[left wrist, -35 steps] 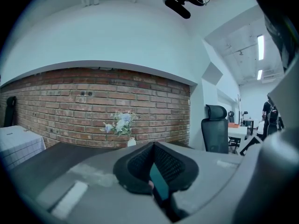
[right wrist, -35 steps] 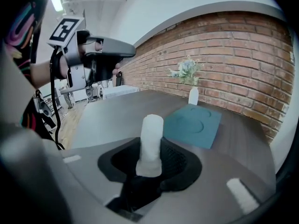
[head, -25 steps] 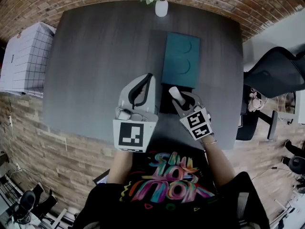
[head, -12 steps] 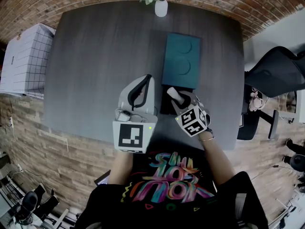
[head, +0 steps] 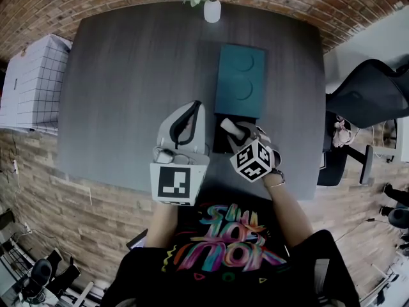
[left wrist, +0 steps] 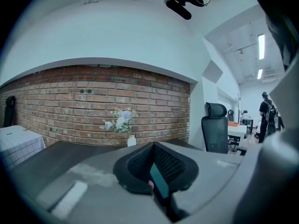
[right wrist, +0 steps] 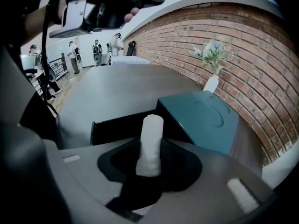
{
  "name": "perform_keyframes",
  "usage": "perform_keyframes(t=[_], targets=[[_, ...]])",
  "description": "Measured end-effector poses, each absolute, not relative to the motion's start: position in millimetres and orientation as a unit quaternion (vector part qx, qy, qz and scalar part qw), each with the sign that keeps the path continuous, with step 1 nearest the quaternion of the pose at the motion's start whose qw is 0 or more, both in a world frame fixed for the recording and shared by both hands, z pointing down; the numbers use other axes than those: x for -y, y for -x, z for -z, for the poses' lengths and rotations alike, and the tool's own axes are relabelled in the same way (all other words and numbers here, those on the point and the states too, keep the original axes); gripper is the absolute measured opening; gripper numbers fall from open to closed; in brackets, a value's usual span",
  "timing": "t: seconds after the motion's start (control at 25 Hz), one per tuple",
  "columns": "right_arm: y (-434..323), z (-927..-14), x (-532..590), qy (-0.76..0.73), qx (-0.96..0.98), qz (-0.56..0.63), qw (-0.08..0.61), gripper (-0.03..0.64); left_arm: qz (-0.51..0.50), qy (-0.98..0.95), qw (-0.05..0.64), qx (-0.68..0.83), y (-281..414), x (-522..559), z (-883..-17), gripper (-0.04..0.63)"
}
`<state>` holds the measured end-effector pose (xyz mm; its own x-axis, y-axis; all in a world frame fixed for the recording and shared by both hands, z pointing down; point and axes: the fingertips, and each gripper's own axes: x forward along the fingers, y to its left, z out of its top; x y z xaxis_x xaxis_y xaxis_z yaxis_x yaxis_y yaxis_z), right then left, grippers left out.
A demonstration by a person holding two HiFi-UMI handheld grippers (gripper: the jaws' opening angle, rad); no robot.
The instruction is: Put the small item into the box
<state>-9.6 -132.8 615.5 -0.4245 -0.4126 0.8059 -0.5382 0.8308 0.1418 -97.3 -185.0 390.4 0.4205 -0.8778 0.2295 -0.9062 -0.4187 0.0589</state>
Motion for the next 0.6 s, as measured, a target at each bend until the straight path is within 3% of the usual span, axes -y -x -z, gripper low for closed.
perform_keyframes(t=[0.6], targets=[[9.7, -620.8, 131.8, -0.269, 0.833, -0.081, 0.477, 0.146, -0.080, -0.839, 0.083, 0.532, 97.8, 183.2, -386.3, 0.002]])
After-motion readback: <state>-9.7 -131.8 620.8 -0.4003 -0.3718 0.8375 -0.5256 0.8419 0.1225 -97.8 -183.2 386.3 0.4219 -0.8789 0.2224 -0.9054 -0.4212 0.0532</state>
